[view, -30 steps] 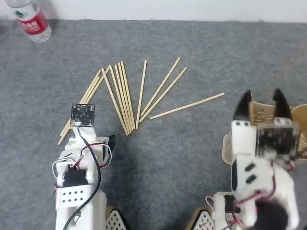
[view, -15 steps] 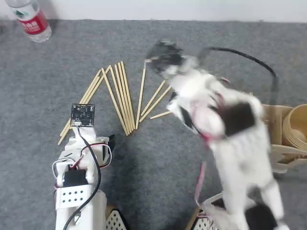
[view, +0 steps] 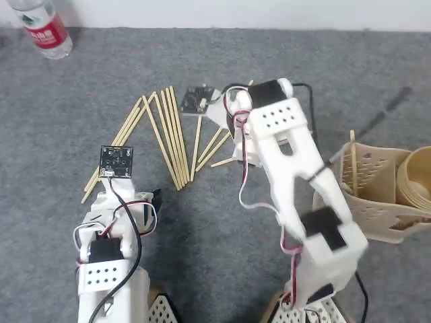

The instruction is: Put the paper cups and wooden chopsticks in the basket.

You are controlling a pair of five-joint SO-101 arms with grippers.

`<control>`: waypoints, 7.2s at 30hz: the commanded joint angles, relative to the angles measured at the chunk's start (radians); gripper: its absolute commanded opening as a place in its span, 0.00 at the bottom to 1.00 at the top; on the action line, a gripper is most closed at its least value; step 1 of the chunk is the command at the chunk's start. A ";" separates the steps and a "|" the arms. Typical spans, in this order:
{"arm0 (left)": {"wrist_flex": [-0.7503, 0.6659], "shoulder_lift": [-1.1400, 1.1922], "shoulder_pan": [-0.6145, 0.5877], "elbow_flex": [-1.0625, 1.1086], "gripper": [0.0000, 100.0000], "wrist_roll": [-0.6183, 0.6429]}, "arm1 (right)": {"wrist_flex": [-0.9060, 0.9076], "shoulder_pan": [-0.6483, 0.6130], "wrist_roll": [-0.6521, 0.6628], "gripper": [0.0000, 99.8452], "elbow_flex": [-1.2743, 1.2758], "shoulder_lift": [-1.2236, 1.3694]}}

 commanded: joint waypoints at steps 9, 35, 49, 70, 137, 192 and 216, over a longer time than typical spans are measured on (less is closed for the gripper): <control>-0.018 -0.011 0.006 -0.002 0.24 0.003 | -0.226 0.085 0.147 0.28 -0.049 0.251; -0.018 -0.011 0.006 -0.002 0.24 0.003 | -0.217 0.114 0.224 0.04 -0.213 0.509; -0.020 -0.011 0.006 -0.002 0.24 0.003 | 0.107 0.068 0.281 0.01 -0.417 0.507; -0.021 -0.011 0.008 -0.002 0.24 0.003 | 0.130 -0.025 0.025 0.01 -0.661 0.107; -0.021 -0.011 0.008 -0.002 0.24 0.003 | -0.777 0.707 -0.795 0.01 1.011 -1.805; -0.021 -0.011 0.008 -0.002 0.24 0.003 | -0.768 0.463 -0.621 0.20 1.030 -1.733; -0.021 -0.011 0.008 -0.002 0.24 0.003 | -0.315 -0.110 -0.752 0.20 0.061 -0.469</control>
